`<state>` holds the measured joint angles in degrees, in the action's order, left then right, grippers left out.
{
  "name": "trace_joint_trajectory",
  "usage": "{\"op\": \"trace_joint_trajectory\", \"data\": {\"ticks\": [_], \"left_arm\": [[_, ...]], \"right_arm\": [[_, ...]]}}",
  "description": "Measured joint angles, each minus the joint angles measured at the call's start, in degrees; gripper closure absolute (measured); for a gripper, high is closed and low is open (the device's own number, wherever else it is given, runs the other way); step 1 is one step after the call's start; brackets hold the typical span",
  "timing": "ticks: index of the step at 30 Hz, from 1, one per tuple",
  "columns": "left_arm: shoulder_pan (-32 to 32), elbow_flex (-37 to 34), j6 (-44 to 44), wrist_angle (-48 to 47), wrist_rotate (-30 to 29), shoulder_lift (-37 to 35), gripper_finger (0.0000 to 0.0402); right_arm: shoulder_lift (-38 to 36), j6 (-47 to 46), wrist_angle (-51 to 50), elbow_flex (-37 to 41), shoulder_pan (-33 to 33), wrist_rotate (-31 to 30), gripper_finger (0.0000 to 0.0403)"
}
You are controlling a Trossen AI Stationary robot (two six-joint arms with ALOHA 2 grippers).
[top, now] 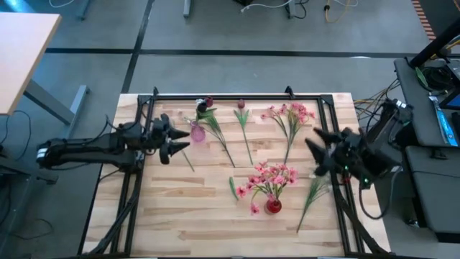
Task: Sort flowers into vase by color
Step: Put the pink flowers into the red vase
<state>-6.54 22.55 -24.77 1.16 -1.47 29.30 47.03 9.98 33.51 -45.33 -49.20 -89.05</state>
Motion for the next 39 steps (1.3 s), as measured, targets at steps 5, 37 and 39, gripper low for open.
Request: {"op": "trace_joint_trajectory", "data": {"ticks": [5,37,39], "left_arm": [[3.8,0.3,-1.7,-2.9,-2.4,-0.6,0.0167],[6.6,0.3,-2.8,0.6,-5.5,-1.6,0.0167],[6.6,0.3,-2.8,0.7,-5.5,-1.7,0.0167]], "right_arm": [[1.1,9.6,-0.1,-6.6,4.2,-1.0,0.0146],[34.3,45.1,-0.3,-43.1,18.2,5.8,0.0172],[36.5,46.9,-0.1,-46.2,18.4,6.8,0.0172]]}}
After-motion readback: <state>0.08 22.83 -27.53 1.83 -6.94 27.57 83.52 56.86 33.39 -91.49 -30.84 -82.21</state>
